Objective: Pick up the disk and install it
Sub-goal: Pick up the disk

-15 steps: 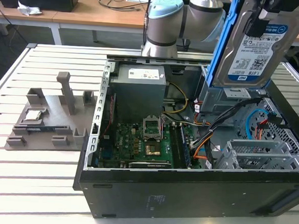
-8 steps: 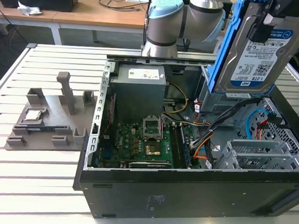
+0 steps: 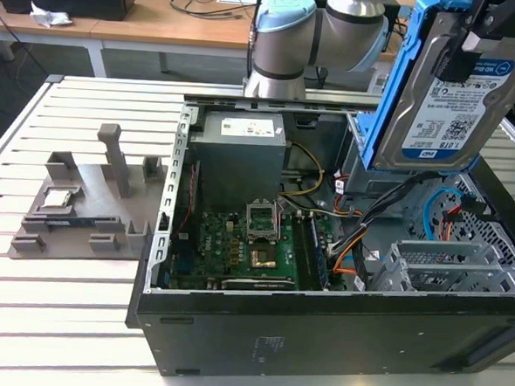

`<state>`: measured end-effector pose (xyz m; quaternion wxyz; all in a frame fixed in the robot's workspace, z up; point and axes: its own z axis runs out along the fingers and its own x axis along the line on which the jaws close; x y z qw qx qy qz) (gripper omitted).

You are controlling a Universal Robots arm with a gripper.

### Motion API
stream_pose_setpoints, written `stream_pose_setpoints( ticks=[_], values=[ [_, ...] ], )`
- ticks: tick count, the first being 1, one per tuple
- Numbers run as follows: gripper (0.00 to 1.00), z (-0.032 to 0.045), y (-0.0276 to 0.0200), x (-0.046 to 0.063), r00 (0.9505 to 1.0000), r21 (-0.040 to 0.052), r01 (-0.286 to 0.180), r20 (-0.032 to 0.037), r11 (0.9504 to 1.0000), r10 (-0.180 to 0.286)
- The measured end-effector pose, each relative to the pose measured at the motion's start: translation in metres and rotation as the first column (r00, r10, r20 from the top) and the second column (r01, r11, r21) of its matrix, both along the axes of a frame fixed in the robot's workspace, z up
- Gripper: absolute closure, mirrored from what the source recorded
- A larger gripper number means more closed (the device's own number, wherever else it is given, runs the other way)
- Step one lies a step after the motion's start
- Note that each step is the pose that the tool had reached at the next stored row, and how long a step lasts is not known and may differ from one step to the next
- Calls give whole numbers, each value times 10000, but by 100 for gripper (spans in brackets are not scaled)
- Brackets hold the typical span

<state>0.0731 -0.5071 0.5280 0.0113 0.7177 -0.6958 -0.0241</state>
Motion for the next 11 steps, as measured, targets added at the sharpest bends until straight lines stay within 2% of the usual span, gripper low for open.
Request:
stream_pose_setpoints(
  ticks=[11],
  values=[
    [63, 0, -161, 1, 10000, 0, 0, 0, 10000, 0]
  ],
)
